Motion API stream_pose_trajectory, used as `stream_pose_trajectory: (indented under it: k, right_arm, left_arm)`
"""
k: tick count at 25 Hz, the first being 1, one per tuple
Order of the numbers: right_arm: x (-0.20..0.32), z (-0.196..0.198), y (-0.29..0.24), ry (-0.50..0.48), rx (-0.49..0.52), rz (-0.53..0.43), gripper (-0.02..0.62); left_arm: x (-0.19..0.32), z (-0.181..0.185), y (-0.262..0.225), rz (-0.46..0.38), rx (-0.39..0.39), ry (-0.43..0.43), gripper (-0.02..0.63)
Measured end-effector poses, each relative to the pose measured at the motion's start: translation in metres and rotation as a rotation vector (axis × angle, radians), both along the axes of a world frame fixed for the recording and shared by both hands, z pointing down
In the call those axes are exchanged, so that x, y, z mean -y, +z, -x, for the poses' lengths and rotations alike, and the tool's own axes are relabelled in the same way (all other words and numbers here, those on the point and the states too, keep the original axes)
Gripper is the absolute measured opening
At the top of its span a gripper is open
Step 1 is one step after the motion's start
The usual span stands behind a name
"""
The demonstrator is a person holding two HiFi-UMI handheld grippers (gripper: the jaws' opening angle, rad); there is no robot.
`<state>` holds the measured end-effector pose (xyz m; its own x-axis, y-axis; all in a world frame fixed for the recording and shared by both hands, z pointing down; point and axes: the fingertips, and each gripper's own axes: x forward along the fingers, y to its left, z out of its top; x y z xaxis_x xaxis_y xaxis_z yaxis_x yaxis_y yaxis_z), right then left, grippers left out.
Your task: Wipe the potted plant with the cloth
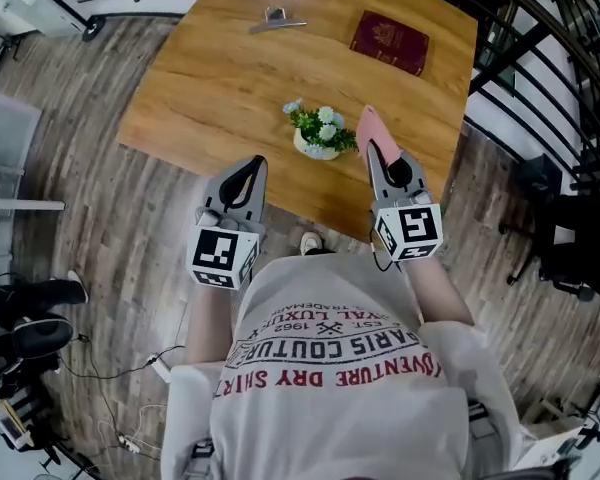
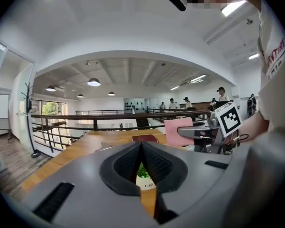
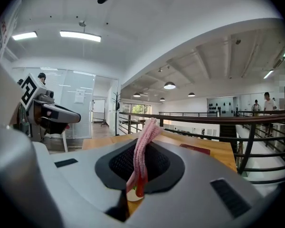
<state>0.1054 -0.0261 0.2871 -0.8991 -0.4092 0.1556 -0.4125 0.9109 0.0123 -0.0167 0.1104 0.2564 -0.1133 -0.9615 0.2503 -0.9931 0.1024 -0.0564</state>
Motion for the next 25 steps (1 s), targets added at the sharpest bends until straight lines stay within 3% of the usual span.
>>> stream_pose_trajectory:
  k: [9, 13, 18, 25]
  right_arm:
    - [0.041, -0.02, 0.051, 0.151, -0.143, 0.101, 0.04]
    - [0.045, -0.025, 0.092, 0.212, -0.242, 0.143, 0.04]
    - [0.043, -0.026, 0.148, 0.257, -0.336, 0.233, 0.04]
    - [0.032, -0.002, 0.188, 0.299, -0.355, 0.308, 0.04]
  left_arm:
    - [0.066, 0.011, 0.054, 0.095, -0.08, 0.206, 0.015]
    - [0.08, 0.013, 0.095, 0.185, -0.127, 0.313, 0.015]
    - [0.093, 0.01, 0.149, 0.328, -0.126, 0.433, 0.015]
    - [0.107, 0.007, 0.189, 0.391, -0.152, 0.571, 0.015]
